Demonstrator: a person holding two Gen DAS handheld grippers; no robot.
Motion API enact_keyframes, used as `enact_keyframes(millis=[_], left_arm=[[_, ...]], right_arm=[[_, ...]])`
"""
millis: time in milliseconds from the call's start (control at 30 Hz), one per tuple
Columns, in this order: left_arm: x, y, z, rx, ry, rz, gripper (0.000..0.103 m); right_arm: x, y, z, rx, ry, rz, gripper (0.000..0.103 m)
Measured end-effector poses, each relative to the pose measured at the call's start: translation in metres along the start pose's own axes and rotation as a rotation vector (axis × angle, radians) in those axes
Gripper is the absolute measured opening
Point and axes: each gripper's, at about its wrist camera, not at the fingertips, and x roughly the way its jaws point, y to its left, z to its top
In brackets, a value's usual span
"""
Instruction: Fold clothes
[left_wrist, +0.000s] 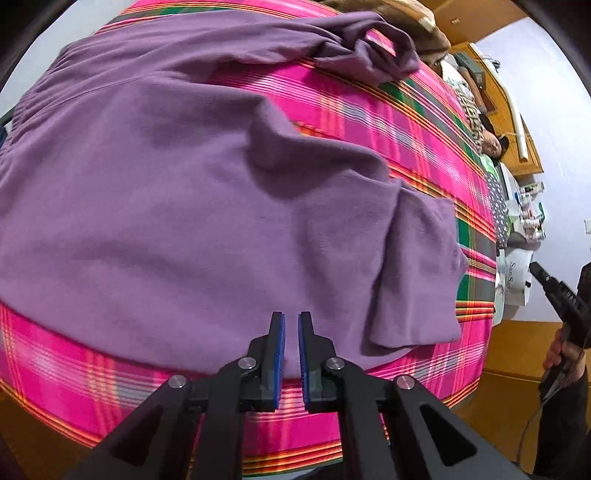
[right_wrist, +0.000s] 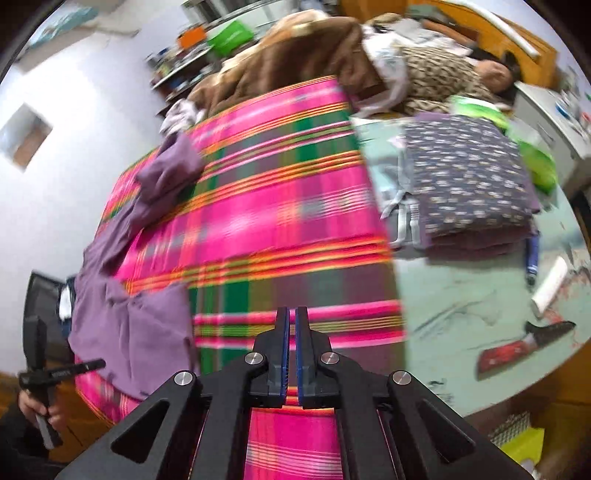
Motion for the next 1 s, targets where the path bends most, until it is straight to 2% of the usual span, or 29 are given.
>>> enact_keyframes(millis=[67,133,200,267,400,567,633,667,767,900,1000], left_arm=[[0.005,-0.009,0.001,0.007,0.007,-0.002,0.006],[0.008,-0.015,0.002,0.012,0.015,0.003,0.006],[0.008,-0.018,-0.001,0.016,0.02,0.014,0.006],[0.004,-0.018,-0.005,0.013,0.02,0.028,0.006],[-0.011,-0.006,-0.017,-0.015,0.01,0.055,0.006],[-0.022,0.006,-0.036,-0.065,0.0,0.084,0.006],[-0.022,0.008,-0.039,-0.082,-0.002,0.087,0.006],[-0.022,0.009,-0.04,-0.09,-0.003,0.087,0.006],[-0.02,0.005,-0.041,-0.092,-0.006,0.078,0.006],[-0.011,-0.008,-0.036,-0.077,-0.001,0.062,0.006],[-0.007,-0.015,-0.031,-0.06,0.002,0.049,0.006]], right_arm=[[0.01,0.01,-0.004,-0.024,0.033,0.063,0.008],[0.019,0.019,-0.009,-0.049,0.065,0.126,0.016],[0.033,0.033,-0.015,-0.082,0.104,0.188,0.031],[0.06,0.06,-0.028,-0.144,0.162,0.243,0.036],[0.101,0.085,-0.037,-0.174,0.226,0.284,0.036],[0.121,0.093,-0.032,-0.204,0.237,0.294,0.036],[0.121,0.094,-0.029,-0.221,0.227,0.29,0.028],[0.119,0.093,-0.028,-0.227,0.222,0.285,0.013],[0.111,0.089,-0.024,-0.231,0.205,0.275,0.007],[0.098,0.081,-0.019,-0.235,0.181,0.261,0.006],[0.078,0.061,-0.013,-0.233,0.153,0.232,0.006]])
